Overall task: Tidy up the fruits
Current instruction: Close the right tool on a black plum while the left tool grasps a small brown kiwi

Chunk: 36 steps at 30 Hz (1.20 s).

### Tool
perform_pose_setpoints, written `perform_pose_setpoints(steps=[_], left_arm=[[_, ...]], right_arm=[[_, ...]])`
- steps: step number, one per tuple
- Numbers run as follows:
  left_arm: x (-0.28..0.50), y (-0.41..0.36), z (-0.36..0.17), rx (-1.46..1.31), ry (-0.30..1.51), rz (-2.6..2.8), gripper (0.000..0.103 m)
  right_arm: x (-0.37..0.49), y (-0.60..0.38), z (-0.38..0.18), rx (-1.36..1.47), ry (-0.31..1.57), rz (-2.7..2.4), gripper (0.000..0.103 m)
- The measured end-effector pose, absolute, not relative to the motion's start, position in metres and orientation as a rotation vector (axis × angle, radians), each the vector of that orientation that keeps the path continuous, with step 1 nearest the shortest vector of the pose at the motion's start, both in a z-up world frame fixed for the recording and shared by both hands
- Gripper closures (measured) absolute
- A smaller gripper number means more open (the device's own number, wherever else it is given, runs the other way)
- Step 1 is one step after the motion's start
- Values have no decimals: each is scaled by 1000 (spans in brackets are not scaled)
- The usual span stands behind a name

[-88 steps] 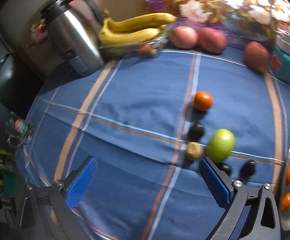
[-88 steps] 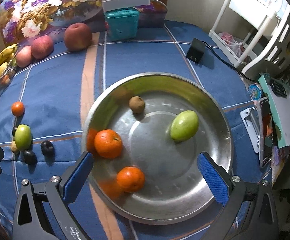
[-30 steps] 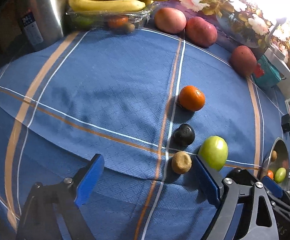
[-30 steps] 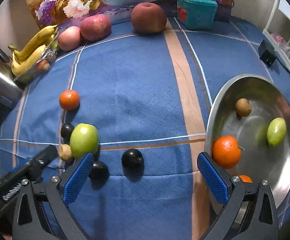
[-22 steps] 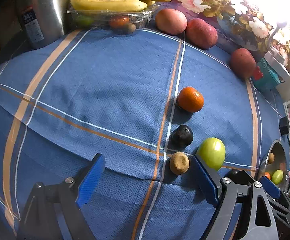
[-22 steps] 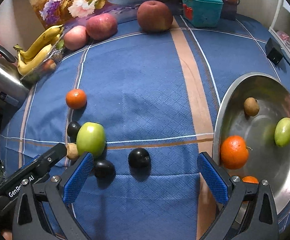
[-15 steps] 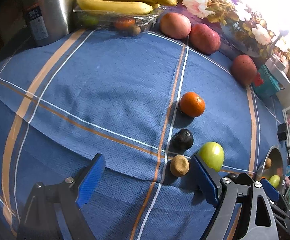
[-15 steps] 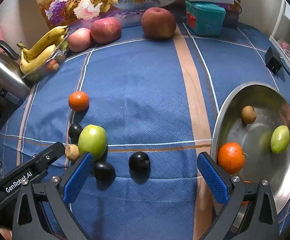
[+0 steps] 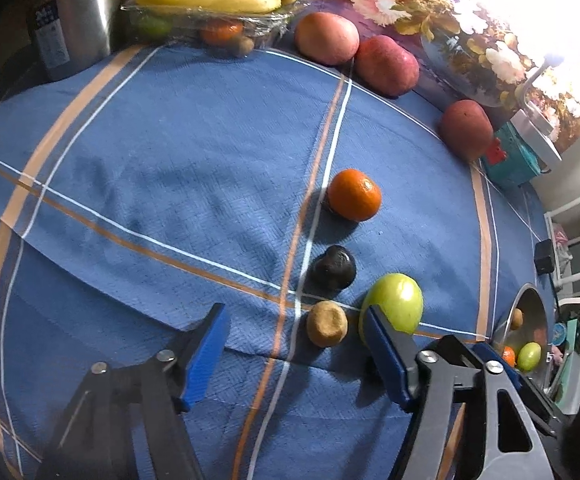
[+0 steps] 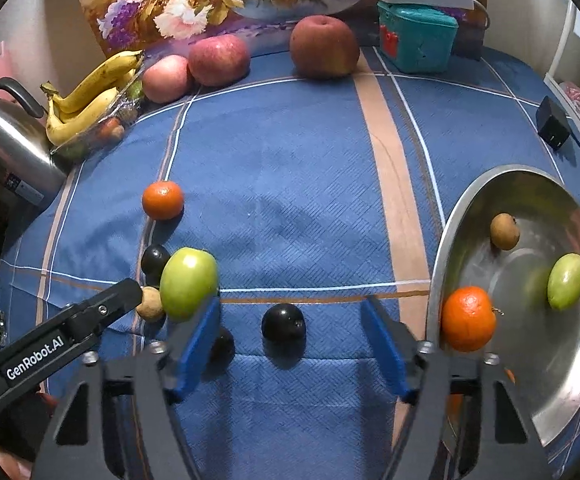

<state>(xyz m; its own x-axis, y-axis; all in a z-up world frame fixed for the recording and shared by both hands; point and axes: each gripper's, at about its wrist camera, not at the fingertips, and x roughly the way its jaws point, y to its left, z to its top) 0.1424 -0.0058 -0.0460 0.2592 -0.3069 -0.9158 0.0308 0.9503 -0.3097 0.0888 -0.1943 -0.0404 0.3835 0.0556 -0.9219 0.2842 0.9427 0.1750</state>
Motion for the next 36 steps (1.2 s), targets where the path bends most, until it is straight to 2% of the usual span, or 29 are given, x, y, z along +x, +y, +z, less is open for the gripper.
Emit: perform_pose_setpoints(steps=[2,4,8,10,13,17,21,36], left_arm=[[143,-7,-48,-256,1296,-240,43],[143,-9,-51,-263,1305,-248,47],[143,-12,-57,-279,1325,-260,53],[143,-12,-58,-277,1326,-254,56],[142,-10,-59,-314,1328,-275,68],[141,-11,-60,-336,1333,-300,78],[140,-13,-59,-328,1329,-303,78],[138,-7,-38,-329,1274,-293,79]], right_arm=[[89,-193,-42,330,1178,-145,43],[90,-192,-44,337,1186,-137,51],[92,-191,-51,352,1200,-125,54],[93,-191,-54,357,1205,-119,59],[93,-188,-56,356,1211,-113,62],[94,-187,-59,359,1220,-116,69],[92,-188,-60,361,1221,-116,75],[82,-196,-46,389,1193,-105,76]])
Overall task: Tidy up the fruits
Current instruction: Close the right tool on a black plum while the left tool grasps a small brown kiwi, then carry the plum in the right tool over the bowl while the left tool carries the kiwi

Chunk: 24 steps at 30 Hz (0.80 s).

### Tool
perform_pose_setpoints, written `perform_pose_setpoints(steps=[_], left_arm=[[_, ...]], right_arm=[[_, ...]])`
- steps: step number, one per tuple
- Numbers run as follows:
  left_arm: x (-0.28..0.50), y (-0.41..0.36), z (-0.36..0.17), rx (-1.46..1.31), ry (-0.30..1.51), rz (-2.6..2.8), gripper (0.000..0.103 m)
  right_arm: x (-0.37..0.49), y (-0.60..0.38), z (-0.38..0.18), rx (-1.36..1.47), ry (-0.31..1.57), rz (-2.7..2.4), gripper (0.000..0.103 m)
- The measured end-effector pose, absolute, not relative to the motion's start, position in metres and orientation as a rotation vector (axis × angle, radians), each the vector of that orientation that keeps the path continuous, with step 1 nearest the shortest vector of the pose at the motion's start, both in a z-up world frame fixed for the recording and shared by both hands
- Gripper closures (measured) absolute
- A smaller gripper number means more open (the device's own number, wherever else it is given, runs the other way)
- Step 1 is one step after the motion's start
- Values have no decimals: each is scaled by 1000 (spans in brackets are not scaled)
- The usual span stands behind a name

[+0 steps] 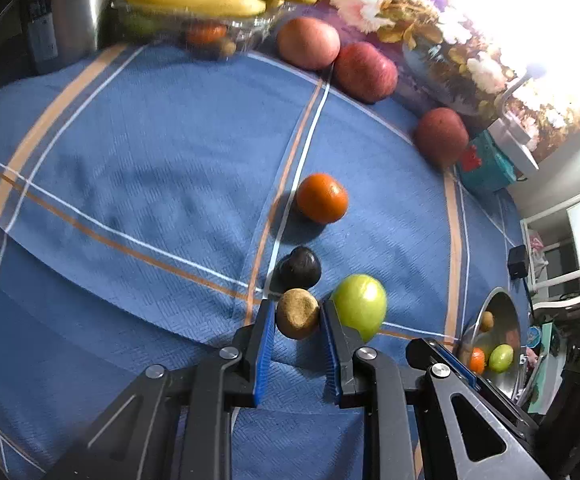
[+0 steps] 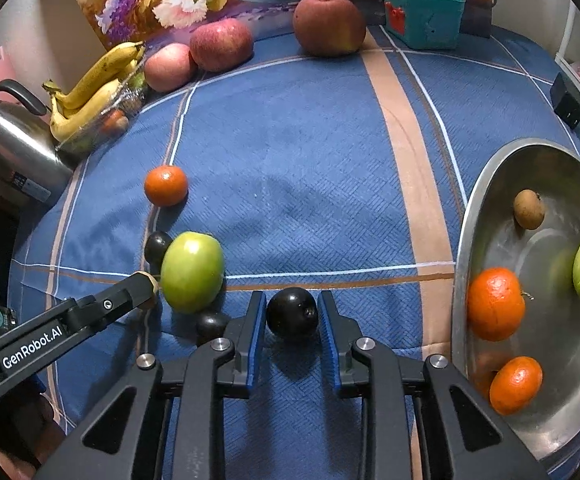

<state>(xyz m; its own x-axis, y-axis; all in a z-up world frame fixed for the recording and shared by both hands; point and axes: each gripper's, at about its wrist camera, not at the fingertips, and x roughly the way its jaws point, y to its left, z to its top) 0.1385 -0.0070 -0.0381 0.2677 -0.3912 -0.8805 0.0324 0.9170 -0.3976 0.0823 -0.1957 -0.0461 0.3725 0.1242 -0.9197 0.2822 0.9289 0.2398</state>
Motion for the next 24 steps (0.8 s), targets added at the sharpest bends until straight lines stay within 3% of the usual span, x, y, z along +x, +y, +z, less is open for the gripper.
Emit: perform_pose_setpoints(steps=[24], left_arm=[[131,-5,2,-300,1183,-267,79]], right_arm=[[63,-199,10,361,1089,-120,76]])
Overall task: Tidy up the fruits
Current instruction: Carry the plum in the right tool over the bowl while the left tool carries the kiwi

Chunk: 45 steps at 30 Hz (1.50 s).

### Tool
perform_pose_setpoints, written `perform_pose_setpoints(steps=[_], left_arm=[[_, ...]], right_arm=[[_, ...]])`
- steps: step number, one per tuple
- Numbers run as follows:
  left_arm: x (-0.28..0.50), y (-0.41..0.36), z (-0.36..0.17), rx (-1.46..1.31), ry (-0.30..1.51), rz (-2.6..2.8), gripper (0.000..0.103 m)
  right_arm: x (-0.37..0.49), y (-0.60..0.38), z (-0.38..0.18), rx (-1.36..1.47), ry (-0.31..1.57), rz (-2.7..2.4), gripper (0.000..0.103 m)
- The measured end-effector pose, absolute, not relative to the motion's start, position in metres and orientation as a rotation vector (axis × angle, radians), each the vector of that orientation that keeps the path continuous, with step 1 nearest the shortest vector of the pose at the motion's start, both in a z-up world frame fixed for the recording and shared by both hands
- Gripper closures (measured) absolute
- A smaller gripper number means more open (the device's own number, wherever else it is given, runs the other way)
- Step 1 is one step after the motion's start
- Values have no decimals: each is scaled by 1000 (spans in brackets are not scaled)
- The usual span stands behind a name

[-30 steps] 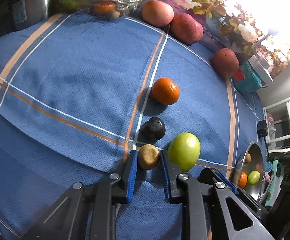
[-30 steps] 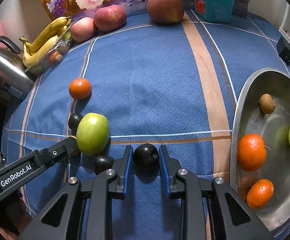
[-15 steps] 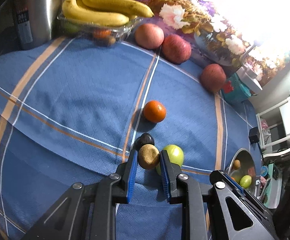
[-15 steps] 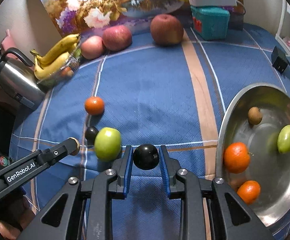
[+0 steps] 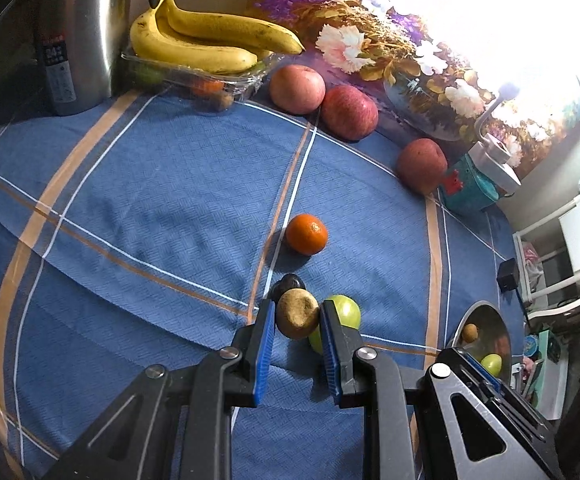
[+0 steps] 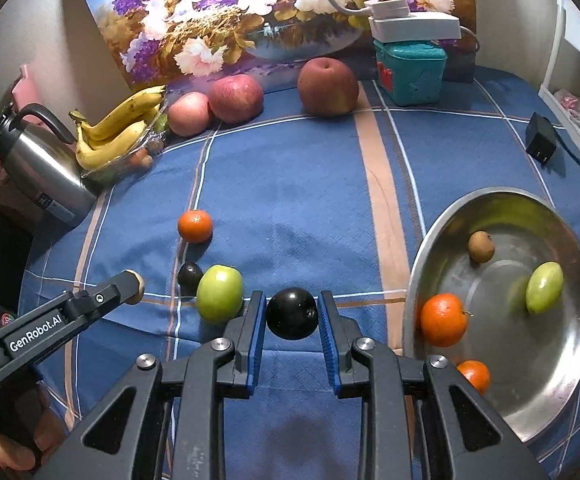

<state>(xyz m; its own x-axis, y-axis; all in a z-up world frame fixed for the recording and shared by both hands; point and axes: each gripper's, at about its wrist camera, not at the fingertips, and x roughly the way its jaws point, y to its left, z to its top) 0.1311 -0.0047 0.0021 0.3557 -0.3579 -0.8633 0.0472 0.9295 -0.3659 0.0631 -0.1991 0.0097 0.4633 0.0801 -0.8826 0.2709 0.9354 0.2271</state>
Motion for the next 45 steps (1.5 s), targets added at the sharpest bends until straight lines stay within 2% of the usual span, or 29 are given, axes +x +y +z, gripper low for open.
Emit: perform_pose_setpoints(steps=[24,45], left_arm=[[115,-58,13,-173,1175,-289,79],[53,-183,11,91,1153,-538,79]], right_arm=[[33,-283,5,361,1132,-388,76],[-13,-365,-1,508,1125,-556,76]])
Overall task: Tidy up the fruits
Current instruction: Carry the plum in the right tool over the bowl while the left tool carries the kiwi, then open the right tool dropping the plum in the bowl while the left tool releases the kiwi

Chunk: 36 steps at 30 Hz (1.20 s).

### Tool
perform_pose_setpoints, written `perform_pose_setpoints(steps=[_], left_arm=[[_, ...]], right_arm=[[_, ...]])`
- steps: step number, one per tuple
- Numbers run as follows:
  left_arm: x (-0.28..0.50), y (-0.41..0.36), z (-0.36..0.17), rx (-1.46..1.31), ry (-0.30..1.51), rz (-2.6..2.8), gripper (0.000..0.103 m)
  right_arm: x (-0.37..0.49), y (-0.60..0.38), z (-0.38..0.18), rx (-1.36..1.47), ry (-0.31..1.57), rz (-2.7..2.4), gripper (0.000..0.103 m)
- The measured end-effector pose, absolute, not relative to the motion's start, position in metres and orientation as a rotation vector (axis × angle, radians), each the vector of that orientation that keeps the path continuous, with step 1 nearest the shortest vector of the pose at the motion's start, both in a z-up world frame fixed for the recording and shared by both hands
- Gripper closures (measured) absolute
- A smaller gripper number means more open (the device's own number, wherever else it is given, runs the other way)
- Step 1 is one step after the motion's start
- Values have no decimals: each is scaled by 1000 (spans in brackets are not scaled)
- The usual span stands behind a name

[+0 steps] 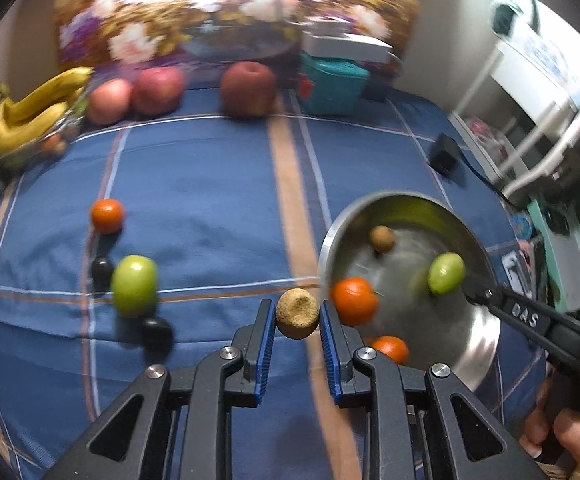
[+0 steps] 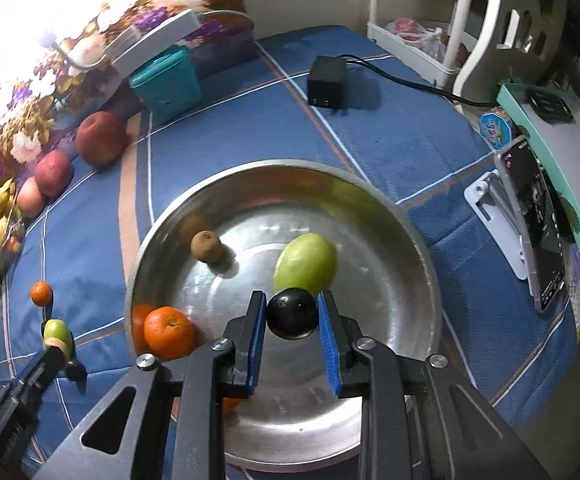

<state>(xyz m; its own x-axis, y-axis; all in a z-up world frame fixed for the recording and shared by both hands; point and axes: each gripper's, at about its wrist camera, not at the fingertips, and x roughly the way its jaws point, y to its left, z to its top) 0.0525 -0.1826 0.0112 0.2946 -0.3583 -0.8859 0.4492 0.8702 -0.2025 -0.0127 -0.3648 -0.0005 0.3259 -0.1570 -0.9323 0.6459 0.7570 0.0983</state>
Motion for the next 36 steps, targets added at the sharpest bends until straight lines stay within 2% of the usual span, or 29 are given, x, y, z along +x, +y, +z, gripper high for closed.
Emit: perform_pose_setpoints(steps=[13,36], left_arm=[[28,-225,0,188,1148,-607,79],[26,-235,-13,212,1165,-601,78]], right_arm=[[-23,-377,4,551,1102,-555,76],[-15,-374,-10,546,1159,-502,76]])
